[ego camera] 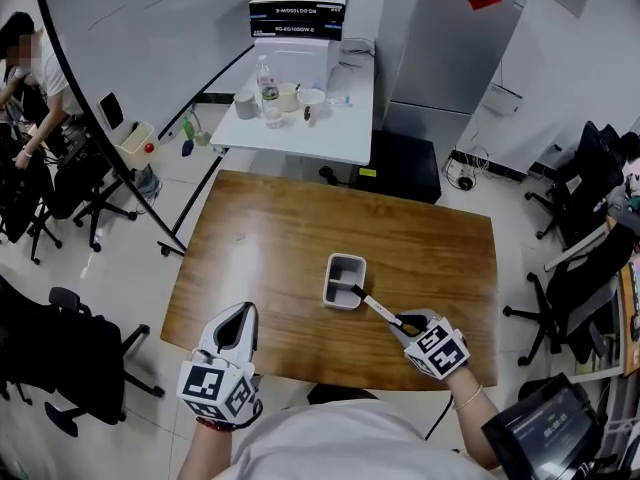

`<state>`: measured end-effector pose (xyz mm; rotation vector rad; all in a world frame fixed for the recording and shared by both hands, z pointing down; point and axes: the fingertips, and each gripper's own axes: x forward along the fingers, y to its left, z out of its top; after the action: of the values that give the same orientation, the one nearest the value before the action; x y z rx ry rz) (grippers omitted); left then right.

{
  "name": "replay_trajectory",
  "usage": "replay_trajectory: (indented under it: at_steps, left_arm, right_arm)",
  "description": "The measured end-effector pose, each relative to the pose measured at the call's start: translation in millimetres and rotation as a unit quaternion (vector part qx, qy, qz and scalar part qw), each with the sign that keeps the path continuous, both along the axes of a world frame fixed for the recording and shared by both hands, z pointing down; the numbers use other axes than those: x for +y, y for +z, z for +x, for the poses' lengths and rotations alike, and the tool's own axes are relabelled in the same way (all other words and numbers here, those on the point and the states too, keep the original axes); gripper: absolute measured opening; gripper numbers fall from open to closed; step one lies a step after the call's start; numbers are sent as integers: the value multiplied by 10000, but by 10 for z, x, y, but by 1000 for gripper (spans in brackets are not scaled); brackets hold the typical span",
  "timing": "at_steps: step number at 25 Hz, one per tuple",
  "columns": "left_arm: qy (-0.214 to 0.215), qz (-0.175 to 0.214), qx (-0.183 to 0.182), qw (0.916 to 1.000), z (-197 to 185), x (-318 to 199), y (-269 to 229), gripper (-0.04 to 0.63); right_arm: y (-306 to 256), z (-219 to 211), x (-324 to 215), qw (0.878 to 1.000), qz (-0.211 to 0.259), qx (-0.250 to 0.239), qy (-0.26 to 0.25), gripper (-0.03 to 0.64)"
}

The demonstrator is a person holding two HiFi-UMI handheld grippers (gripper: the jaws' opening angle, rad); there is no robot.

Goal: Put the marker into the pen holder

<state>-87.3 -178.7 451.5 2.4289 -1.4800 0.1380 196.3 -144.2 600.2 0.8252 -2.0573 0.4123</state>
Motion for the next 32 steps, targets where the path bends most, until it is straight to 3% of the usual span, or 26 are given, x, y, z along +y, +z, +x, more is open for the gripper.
replay_trajectory:
  at_steps: [7,14,20,24,32]
  left_arm:
    - [-350,-67,27,9994,-348,118,22,3]
    - [-552,-99,35,9984,-539,212,57,2]
    - [-603,-89,39,9981,-590,242,75,3]
    - [-566,-81,46,9984,-567,236,85,2]
    - [-446,-42,67,9990,-476,272,43,3]
  right_arm:
    - [269,-300,-91,9979,-494,356,-218,60]
    - [424,-454,-187,9942,-676,774,-309,60]
    - [401,-450,-307,9958,-274,857,-143,65]
    - [313,-425,-401,9969,109,775,49,151]
    - [251,-408,-353,9980,266,542,196,190]
